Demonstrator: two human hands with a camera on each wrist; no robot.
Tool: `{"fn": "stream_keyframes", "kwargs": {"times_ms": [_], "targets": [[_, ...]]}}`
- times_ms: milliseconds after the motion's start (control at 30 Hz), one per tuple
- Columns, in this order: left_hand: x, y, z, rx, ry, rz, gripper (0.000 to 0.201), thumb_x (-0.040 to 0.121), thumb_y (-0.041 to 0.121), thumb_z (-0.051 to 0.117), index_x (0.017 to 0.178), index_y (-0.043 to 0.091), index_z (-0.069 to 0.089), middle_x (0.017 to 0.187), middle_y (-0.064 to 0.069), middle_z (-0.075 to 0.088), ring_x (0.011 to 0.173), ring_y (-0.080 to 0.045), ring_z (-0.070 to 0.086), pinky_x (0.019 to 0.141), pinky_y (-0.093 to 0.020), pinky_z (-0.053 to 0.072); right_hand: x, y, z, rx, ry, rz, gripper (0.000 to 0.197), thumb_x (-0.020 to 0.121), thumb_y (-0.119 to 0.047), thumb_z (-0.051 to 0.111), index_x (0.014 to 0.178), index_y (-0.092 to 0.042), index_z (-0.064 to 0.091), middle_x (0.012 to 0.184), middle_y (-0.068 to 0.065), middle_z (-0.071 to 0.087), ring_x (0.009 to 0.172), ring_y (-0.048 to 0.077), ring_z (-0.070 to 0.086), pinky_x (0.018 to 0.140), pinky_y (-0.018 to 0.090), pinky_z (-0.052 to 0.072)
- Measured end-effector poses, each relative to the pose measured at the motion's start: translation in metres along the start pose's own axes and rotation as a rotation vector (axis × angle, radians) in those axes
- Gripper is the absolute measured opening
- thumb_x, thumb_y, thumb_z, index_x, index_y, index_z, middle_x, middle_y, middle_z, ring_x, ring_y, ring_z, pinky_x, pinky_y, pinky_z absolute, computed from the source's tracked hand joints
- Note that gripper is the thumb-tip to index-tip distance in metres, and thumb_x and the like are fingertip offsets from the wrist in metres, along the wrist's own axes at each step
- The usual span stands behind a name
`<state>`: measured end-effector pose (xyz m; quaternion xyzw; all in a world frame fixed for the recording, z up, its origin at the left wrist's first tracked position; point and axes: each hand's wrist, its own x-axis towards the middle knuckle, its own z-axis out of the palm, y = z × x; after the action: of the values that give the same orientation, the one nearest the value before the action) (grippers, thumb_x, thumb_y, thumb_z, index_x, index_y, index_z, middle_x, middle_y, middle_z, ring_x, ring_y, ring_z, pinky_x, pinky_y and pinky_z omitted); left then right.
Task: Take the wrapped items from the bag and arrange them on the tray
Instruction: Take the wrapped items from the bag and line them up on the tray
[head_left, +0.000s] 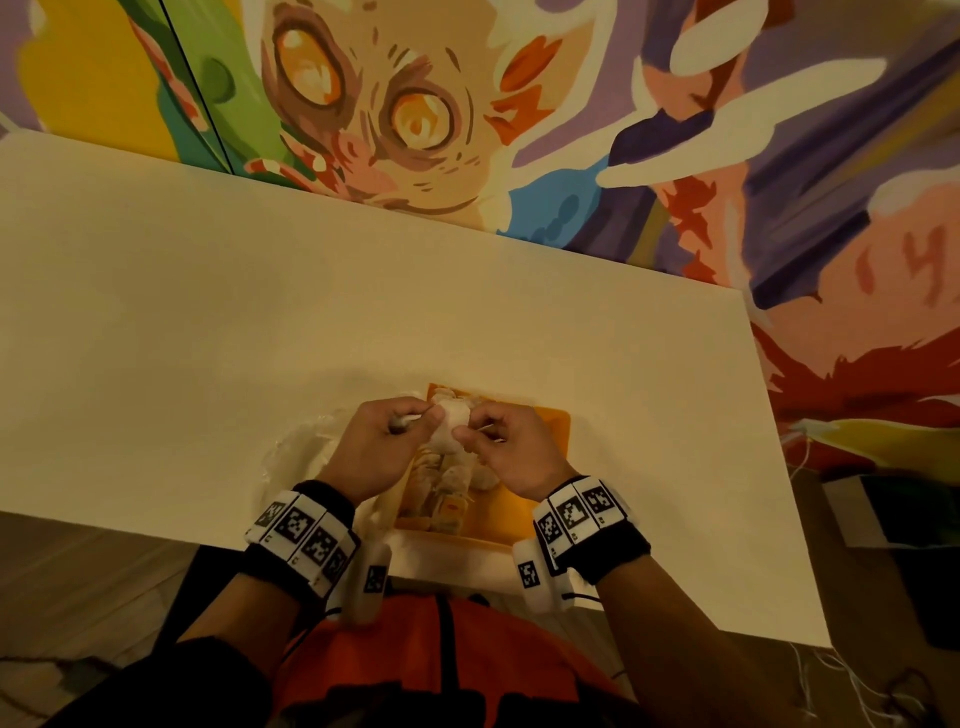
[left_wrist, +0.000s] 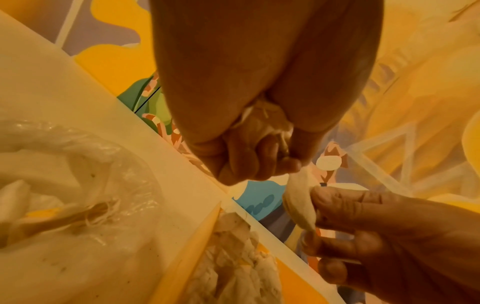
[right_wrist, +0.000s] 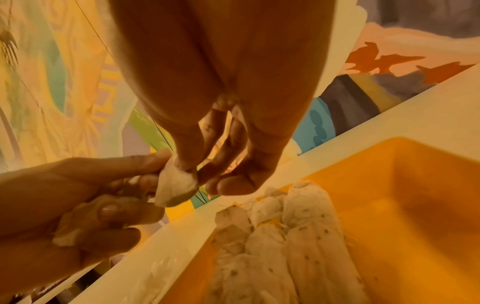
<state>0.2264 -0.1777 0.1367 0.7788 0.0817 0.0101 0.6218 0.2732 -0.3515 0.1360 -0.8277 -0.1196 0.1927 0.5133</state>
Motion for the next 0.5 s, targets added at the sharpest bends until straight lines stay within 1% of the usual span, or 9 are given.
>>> {"fn": "stream_keyframes", "kwargs": {"times_ms": [100, 167, 200, 267, 300, 333, 400, 433, 500], "targets": [[-0.001, -0.005, 0.0, 0.028, 0.002, -0.031, 0.013, 0.092, 0.022, 0.065, 0.082, 0.022, 0.073, 0.074, 0.013, 0.07, 0.068, -0.001, 0.063, 0.066, -0.015, 0.049, 0.0, 0.006, -0.002, -0.038, 0.007, 0.047, 0.01, 0.086, -0.015, 0.071, 0.079, -0.016, 0.064, 0.072, -0.002, 0.064, 0.068, 0.015, 0.064, 0.065, 0.025, 0.05], [0.0, -0.009, -0.001, 0.088, 0.005, -0.05, 0.012, 0.094, 0.022, 0.062, 0.088, 0.021, 0.073, 0.077, 0.01, 0.07, 0.07, 0.002, 0.063, 0.066, -0.012, 0.047, 0.001, 0.012, -0.006, -0.089, 0.031, 0.092, 0.006, 0.087, -0.017, 0.071, 0.085, -0.013, 0.067, 0.077, 0.0, 0.066, 0.07, 0.019, 0.065, 0.069, 0.031, 0.054], [-0.001, -0.011, -0.002, 0.132, 0.009, -0.065, 0.012, 0.095, 0.021, 0.059, 0.092, 0.021, 0.071, 0.076, 0.01, 0.068, 0.07, 0.004, 0.062, 0.066, -0.009, 0.045, 0.001, 0.015, -0.009, -0.116, 0.042, 0.121, 0.007, 0.087, -0.018, 0.07, 0.088, -0.011, 0.068, 0.08, 0.001, 0.067, 0.071, 0.02, 0.065, 0.071, 0.032, 0.055], [-0.003, -0.012, -0.003, 0.181, 0.016, -0.117, 0.016, 0.096, 0.016, 0.054, 0.102, 0.025, 0.066, 0.074, 0.008, 0.066, 0.07, 0.006, 0.061, 0.07, -0.013, 0.043, 0.0, 0.019, -0.015, -0.157, 0.046, 0.195, 0.009, 0.09, -0.017, 0.067, 0.093, -0.008, 0.066, 0.085, 0.004, 0.066, 0.067, 0.018, 0.062, 0.062, 0.025, 0.051], [-0.004, -0.012, -0.004, 0.191, 0.023, -0.156, 0.021, 0.095, 0.013, 0.053, 0.107, 0.027, 0.063, 0.074, 0.006, 0.067, 0.072, 0.005, 0.06, 0.073, -0.018, 0.041, -0.001, 0.021, -0.018, -0.181, 0.041, 0.235, 0.008, 0.091, -0.016, 0.066, 0.093, -0.009, 0.065, 0.086, 0.004, 0.065, 0.066, 0.017, 0.059, 0.059, 0.023, 0.048], [-0.006, -0.01, -0.004, 0.203, 0.029, -0.192, 0.027, 0.094, 0.011, 0.051, 0.115, 0.028, 0.059, 0.076, 0.005, 0.068, 0.074, 0.002, 0.059, 0.077, -0.022, 0.039, -0.003, 0.023, -0.02, -0.21, 0.035, 0.269, 0.005, 0.091, -0.015, 0.065, 0.093, -0.011, 0.063, 0.087, 0.005, 0.064, 0.067, 0.017, 0.058, 0.06, 0.023, 0.048], [-0.008, -0.008, -0.005, 0.245, 0.028, -0.256, 0.042, 0.093, 0.008, 0.05, 0.131, 0.026, 0.047, 0.084, 0.006, 0.066, 0.078, -0.004, 0.052, 0.08, -0.023, 0.035, -0.004, 0.028, -0.022, -0.277, 0.02, 0.326, 0.004, 0.091, -0.012, 0.064, 0.091, -0.011, 0.061, 0.088, 0.013, 0.068, 0.068, 0.019, 0.06, 0.063, 0.027, 0.051], [-0.009, -0.008, -0.005, 0.26, 0.026, -0.281, 0.05, 0.093, 0.008, 0.051, 0.138, 0.025, 0.04, 0.085, 0.006, 0.066, 0.078, -0.006, 0.051, 0.079, -0.024, 0.035, -0.004, 0.03, -0.023, -0.304, 0.005, 0.359, 0.004, 0.091, -0.01, 0.064, 0.09, -0.01, 0.061, 0.089, 0.017, 0.069, 0.065, 0.019, 0.062, 0.06, 0.025, 0.052], [-0.008, -0.013, -0.006, 0.292, 0.016, -0.313, 0.061, 0.092, 0.008, 0.051, 0.144, 0.025, 0.027, 0.084, 0.001, 0.068, 0.072, -0.011, 0.057, 0.072, -0.028, 0.04, -0.004, 0.035, -0.021, -0.331, -0.036, 0.429, 0.005, 0.089, -0.006, 0.065, 0.088, -0.009, 0.061, 0.09, 0.018, 0.07, 0.064, 0.019, 0.066, 0.051, 0.02, 0.05]]}}
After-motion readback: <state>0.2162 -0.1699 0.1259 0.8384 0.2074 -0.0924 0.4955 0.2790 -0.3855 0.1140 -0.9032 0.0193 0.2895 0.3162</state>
